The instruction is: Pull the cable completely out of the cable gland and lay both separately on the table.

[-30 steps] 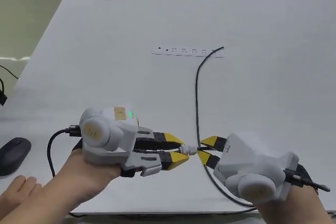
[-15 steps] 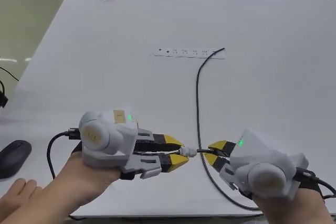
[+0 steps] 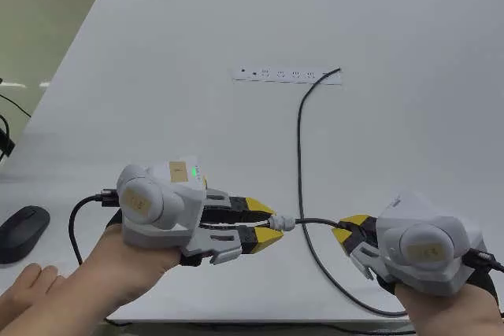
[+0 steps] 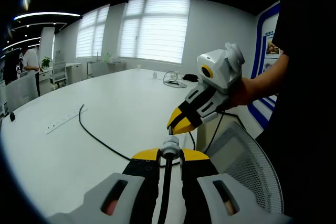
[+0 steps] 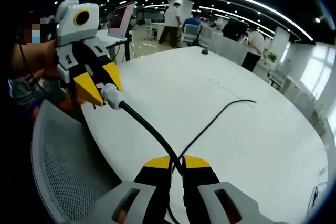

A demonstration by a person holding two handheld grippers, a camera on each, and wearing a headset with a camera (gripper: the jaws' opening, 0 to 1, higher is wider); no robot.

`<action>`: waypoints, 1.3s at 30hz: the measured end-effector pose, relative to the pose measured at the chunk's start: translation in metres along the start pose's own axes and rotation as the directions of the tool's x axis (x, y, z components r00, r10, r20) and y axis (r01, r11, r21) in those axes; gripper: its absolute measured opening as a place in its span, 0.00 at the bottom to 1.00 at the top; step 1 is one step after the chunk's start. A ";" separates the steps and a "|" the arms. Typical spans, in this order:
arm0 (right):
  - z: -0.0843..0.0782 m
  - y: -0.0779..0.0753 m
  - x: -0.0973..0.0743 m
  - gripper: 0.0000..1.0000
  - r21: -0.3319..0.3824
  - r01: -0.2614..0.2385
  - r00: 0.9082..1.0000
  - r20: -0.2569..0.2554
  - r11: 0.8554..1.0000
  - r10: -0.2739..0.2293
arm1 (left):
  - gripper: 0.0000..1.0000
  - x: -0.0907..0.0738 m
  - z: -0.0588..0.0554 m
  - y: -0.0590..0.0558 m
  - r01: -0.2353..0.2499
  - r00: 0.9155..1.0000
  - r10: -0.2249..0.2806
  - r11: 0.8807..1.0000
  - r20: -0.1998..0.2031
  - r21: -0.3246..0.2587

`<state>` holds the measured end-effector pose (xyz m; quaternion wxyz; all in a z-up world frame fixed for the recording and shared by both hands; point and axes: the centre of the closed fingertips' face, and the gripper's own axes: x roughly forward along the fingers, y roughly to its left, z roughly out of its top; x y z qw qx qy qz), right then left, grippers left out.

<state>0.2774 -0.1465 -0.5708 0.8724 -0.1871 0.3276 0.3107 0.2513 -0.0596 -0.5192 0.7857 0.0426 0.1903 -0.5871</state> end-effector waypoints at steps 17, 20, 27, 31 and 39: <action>-0.028 -0.020 0.016 0.02 0.189 0.030 0.999 0.015 0.982 -0.033 | 0.15 -0.003 0.000 0.003 -0.019 1.000 0.019 1.000 0.000 0.004; -0.030 -0.020 0.018 0.02 0.223 0.024 0.999 0.019 0.975 -0.029 | 0.15 -0.003 0.000 0.002 -0.020 1.000 0.020 1.000 -0.003 0.007; -0.026 -0.020 0.016 0.04 0.194 0.023 0.999 0.030 0.981 -0.029 | 0.15 -0.006 -0.001 0.003 -0.026 1.000 0.026 1.000 -0.003 0.003; -0.023 -0.023 0.011 0.05 0.168 0.036 0.998 0.042 0.985 -0.044 | 0.15 -0.006 -0.001 0.002 -0.022 1.000 0.022 1.000 -0.003 -0.008; -0.008 -0.012 -0.001 0.11 -0.004 0.028 0.997 0.075 1.000 -0.028 | 0.15 -0.002 -0.002 -0.003 -0.015 1.000 0.015 1.000 -0.014 -0.002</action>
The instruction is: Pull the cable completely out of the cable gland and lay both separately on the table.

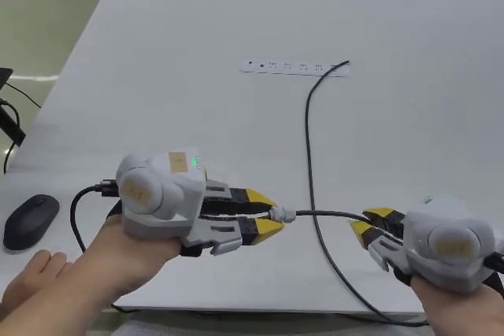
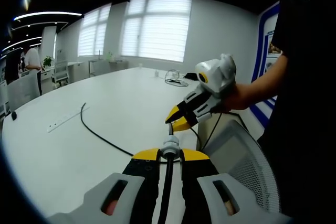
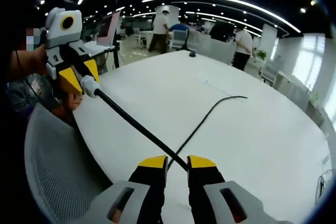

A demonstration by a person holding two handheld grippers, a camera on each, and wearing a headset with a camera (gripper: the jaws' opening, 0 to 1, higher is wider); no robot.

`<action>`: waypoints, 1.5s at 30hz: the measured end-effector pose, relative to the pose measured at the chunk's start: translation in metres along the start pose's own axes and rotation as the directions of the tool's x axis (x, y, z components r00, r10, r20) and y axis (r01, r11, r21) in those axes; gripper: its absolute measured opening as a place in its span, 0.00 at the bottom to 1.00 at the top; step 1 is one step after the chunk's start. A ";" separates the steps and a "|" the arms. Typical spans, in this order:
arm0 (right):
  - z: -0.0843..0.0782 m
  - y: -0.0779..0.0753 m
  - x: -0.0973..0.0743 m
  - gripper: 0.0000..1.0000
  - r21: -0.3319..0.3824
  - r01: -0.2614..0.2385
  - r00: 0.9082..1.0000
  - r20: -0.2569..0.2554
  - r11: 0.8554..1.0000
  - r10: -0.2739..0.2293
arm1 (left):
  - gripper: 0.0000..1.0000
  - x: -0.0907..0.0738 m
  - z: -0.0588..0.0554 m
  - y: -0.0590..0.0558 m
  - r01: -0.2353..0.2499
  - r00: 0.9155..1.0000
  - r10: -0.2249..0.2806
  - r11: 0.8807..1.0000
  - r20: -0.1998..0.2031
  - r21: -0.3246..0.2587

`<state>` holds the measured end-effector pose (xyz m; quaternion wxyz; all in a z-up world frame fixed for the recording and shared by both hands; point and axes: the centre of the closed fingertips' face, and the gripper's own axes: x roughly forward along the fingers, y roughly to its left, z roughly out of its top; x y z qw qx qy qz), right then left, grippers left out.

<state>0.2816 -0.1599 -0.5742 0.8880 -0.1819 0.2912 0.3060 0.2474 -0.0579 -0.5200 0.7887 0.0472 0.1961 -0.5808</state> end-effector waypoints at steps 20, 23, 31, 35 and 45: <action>0.066 0.071 -0.006 0.04 -0.477 -0.081 0.992 0.051 0.875 0.119 | 0.15 0.003 0.003 -0.002 0.006 1.000 -0.006 1.000 0.001 0.013; 0.062 0.072 -0.005 0.03 -0.427 -0.093 0.991 0.049 0.900 0.125 | 0.15 0.003 0.002 -0.003 0.009 1.000 -0.009 1.000 -0.003 0.015; 0.054 0.059 -0.003 0.02 -0.282 -0.084 0.995 0.027 0.956 0.095 | 0.15 0.002 0.003 -0.003 0.009 1.000 -0.009 0.999 -0.002 0.031; 0.049 0.051 -0.002 0.02 -0.178 -0.083 0.996 0.026 0.981 0.089 | 0.15 0.001 0.006 -0.001 0.008 1.000 -0.008 0.999 0.004 0.039; 0.027 0.028 0.002 0.02 0.105 -0.066 0.998 0.010 0.992 0.065 | 0.15 0.001 0.008 0.001 0.006 1.000 -0.007 0.998 0.014 0.055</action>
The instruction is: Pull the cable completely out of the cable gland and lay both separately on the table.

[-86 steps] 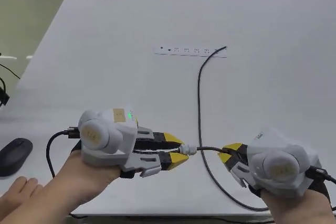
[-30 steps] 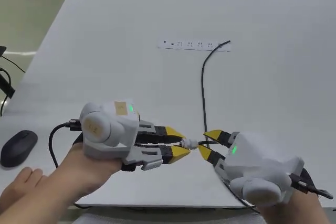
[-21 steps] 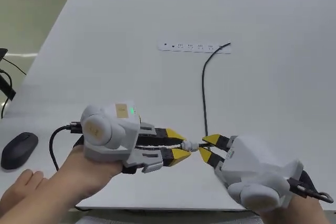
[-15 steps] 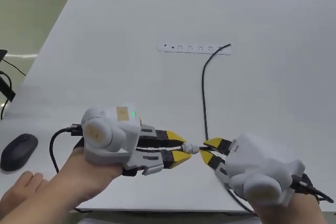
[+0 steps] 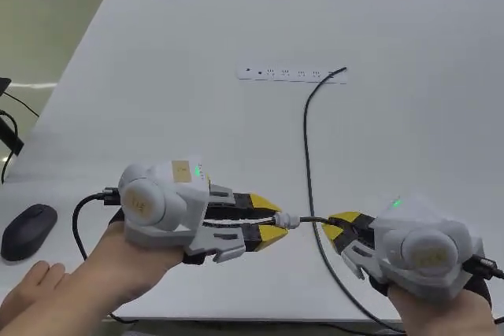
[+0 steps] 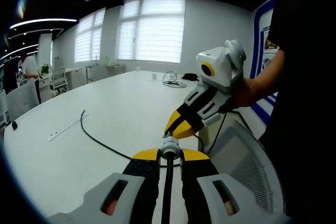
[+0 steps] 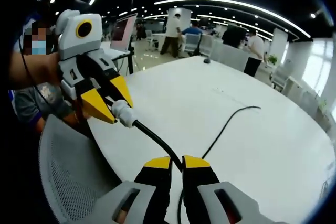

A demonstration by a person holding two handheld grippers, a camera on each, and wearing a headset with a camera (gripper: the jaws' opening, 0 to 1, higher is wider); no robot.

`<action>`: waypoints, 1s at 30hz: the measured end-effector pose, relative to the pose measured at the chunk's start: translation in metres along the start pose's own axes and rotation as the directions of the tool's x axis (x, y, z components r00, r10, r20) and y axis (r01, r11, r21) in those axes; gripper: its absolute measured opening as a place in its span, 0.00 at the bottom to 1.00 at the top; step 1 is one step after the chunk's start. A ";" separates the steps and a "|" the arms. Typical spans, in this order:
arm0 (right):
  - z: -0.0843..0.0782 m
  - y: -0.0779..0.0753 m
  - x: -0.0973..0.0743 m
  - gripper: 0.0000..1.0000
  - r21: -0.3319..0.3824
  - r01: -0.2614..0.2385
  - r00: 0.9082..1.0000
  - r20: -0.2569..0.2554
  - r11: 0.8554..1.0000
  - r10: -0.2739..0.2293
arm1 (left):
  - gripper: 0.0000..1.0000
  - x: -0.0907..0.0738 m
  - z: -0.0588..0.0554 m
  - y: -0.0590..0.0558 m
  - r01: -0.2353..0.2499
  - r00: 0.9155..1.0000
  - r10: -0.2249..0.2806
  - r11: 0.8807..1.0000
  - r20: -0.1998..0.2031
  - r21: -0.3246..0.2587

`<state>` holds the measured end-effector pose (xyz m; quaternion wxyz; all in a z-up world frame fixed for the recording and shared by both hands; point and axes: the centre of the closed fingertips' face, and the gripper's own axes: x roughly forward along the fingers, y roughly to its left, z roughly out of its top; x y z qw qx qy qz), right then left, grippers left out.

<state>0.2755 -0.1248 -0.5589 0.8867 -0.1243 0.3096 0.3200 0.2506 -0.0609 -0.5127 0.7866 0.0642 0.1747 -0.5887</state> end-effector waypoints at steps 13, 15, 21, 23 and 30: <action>-0.028 -0.028 0.004 0.02 0.208 0.034 0.999 -0.026 0.978 -0.029 | 0.15 -0.001 0.000 -0.001 -0.004 1.000 0.004 1.000 0.005 0.005; -0.034 -0.030 0.006 0.02 0.249 0.039 0.999 -0.037 0.968 -0.030 | 0.15 -0.002 -0.001 -0.001 -0.004 1.000 0.004 1.000 0.006 0.006; -0.053 -0.040 0.011 0.02 0.355 0.061 0.997 -0.070 0.933 -0.039 | 0.15 -0.001 -0.001 -0.002 -0.006 1.000 0.006 1.000 0.003 0.007; -0.060 -0.041 0.011 0.02 0.397 0.070 0.995 -0.089 0.915 -0.037 | 0.15 -0.002 -0.002 -0.002 -0.005 1.000 0.005 1.000 0.004 0.008; -0.075 -0.047 0.013 0.02 0.476 0.085 0.994 -0.106 0.876 -0.039 | 0.15 -0.002 -0.002 -0.003 -0.005 1.000 0.005 1.000 0.003 0.008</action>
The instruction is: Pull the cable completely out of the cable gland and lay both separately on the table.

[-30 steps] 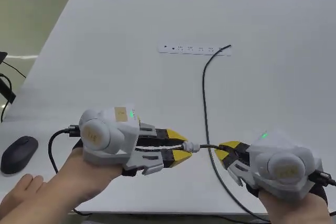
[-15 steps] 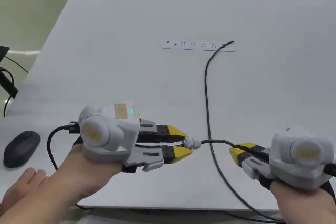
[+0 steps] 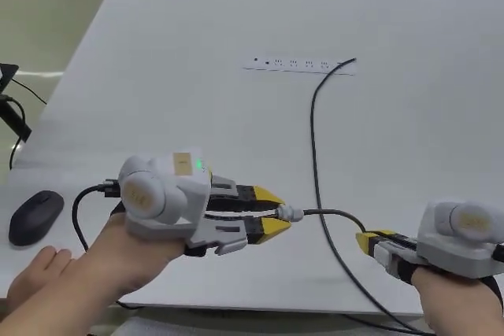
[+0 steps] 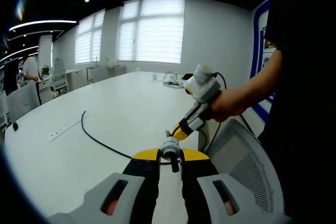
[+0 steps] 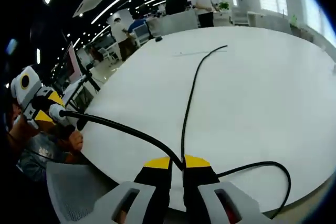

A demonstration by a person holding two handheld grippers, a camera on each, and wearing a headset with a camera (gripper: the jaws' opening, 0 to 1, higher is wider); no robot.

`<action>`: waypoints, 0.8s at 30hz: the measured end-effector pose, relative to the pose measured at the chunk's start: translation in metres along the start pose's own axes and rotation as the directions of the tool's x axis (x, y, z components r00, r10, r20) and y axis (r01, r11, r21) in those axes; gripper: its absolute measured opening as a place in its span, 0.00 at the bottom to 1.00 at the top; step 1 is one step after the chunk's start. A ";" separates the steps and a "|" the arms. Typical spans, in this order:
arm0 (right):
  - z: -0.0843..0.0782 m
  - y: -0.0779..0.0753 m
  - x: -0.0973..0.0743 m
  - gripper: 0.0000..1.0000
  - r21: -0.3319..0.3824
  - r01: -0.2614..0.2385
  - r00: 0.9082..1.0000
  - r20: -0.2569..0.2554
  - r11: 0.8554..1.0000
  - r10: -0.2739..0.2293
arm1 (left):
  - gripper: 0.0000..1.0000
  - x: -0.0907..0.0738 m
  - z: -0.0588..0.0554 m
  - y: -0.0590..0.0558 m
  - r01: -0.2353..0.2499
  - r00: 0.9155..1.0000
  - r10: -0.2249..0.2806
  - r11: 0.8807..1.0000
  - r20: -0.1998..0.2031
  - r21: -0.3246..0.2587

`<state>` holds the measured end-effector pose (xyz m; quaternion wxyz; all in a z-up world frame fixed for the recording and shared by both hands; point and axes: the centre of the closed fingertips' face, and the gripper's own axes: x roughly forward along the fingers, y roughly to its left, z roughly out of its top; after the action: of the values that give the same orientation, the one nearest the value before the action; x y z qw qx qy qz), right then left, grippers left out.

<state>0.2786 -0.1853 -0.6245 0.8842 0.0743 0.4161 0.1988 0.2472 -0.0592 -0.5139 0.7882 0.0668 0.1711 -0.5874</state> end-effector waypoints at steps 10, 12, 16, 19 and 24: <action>0.003 0.003 -0.001 0.04 -0.104 0.007 1.000 0.017 0.995 -0.005 | 0.15 -0.002 0.001 0.003 -0.009 1.000 0.009 1.000 0.005 -0.017; 0.004 0.003 -0.002 0.04 -0.119 0.009 1.000 0.020 0.993 -0.007 | 0.15 -0.002 0.001 0.003 -0.008 1.000 0.008 1.000 0.008 -0.019; 0.005 0.006 -0.003 0.08 -0.169 0.012 1.000 0.009 0.986 -0.011 | 0.15 -0.001 0.001 0.002 -0.002 1.000 0.003 1.000 0.009 -0.031; 0.012 0.015 -0.008 0.12 -0.210 -0.015 1.000 0.001 0.978 0.016 | 0.15 -0.001 0.002 0.001 0.010 1.000 -0.009 0.998 0.020 -0.055; 0.042 0.046 -0.024 0.22 -0.444 -0.058 0.998 0.006 0.894 0.067 | 0.15 -0.001 0.000 0.002 0.008 1.000 -0.008 0.998 0.010 -0.058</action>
<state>0.2839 -0.1524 -0.5664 0.8753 -0.1138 0.3480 0.3160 0.2487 -0.0581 -0.5138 0.7883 0.0401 0.1843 -0.5857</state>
